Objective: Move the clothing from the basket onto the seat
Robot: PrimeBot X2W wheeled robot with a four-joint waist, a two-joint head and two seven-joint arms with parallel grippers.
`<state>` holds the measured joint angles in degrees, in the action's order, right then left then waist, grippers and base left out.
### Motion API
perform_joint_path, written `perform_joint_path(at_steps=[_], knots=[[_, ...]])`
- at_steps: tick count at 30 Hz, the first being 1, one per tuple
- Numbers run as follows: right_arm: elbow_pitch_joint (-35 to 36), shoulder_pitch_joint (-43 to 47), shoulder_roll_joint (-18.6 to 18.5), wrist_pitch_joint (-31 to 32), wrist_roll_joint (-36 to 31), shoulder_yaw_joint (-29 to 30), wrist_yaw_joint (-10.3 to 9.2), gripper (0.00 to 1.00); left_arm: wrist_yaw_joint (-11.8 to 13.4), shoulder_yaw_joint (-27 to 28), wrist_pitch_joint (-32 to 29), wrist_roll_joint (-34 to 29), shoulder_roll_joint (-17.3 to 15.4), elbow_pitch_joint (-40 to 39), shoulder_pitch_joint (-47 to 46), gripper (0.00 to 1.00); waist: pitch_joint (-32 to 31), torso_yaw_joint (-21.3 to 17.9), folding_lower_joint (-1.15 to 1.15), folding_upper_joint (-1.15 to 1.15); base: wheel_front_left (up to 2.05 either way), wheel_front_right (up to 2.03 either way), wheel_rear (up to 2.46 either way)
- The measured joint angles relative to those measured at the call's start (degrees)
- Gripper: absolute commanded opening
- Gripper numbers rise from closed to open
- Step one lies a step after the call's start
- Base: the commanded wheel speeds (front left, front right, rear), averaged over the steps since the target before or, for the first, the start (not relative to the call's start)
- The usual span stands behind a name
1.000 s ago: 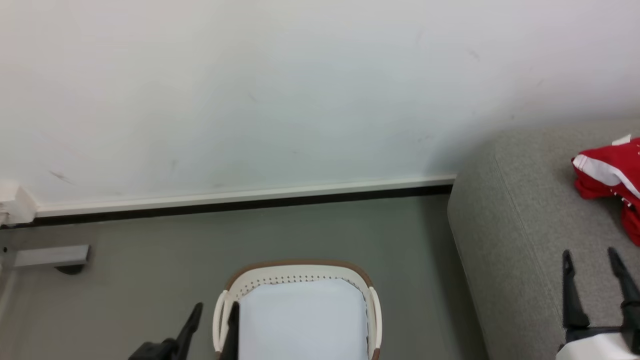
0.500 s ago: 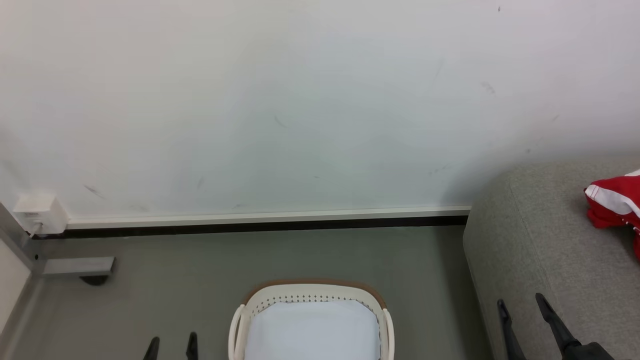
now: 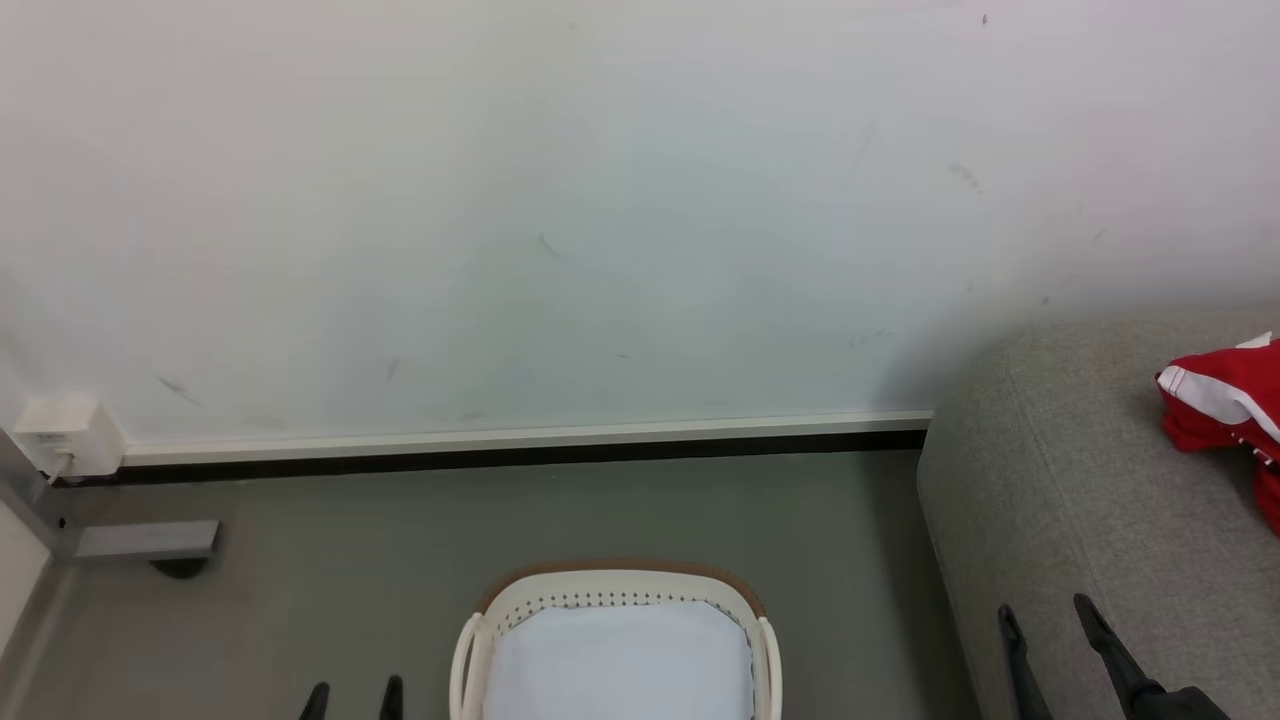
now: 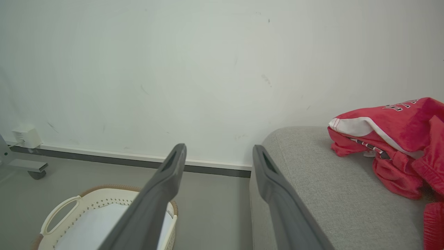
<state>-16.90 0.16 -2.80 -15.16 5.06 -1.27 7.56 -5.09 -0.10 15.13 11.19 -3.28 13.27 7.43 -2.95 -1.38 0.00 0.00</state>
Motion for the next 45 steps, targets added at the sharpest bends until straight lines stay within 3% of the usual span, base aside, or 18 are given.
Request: perform_joint_path(at_steps=[12,32,33,40,45], knots=[[-0.14,-0.07,0.0,0.0,-0.01,0.11,0.0,1.0,-1.4,0.97,0.0,-0.57,0.41,0.62,-0.49,1.0,0.2,-0.99,0.0,0.0,0.0,0.0,0.0],[-0.29,-0.19,0.0,0.0,-0.01,0.43,0.0,1.0,-1.53,0.11,0.0,0.58,0.45,0.69,-0.71,1.0,0.81,-1.42,0.0,0.0,0.0,0.0,0.0],[-0.29,-0.19,0.0,0.0,-0.01,0.42,0.0,0.0,-1.66,0.04,0.0,0.71,0.46,0.69,-0.71,0.0,0.81,-1.43,0.0,0.0,0.0,0.0,0.0],[-3.53,1.57,0.74,0.09,0.2,0.12,0.01,0.0,-1.68,-0.45,-0.13,0.84,1.1,3.94,0.25,0.0,0.82,-1.43,0.01,0.0,0.0,0.0,0.0],[-3.57,1.58,0.79,1.76,5.56,0.56,0.01,0.0,-1.68,-0.1,-1.67,5.56,1.15,4.31,0.03,0.0,0.92,-1.33,0.01,0.0,0.0,0.0,0.0]])
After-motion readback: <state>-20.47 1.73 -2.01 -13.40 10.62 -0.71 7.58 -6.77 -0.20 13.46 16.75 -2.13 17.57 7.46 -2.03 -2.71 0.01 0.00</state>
